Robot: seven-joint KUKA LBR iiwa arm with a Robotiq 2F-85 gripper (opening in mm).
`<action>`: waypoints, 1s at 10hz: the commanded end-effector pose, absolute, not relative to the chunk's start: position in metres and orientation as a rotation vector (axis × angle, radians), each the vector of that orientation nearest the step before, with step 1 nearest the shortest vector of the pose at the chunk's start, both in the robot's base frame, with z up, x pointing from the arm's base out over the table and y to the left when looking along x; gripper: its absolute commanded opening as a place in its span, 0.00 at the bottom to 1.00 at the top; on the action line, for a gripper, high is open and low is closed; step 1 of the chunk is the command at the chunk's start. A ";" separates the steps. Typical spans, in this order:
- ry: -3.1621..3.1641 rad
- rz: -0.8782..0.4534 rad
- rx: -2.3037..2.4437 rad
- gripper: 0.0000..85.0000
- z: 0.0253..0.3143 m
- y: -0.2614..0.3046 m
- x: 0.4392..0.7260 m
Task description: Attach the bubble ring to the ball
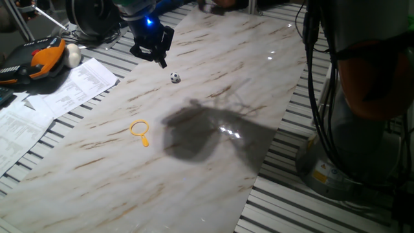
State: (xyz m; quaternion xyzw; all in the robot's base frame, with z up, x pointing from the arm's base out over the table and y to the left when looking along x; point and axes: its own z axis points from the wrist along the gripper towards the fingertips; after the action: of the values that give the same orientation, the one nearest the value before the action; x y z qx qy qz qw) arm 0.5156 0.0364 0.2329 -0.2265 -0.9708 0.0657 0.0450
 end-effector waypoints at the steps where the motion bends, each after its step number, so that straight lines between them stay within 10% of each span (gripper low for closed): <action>1: -2.968 0.176 -0.698 0.00 0.233 0.036 0.516; 10: -3.035 0.227 -0.632 0.00 0.233 0.036 0.516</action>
State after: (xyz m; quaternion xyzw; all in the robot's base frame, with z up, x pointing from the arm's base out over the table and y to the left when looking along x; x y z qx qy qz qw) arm 0.5157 0.0365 0.2328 -0.2028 -0.9764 0.0727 0.0167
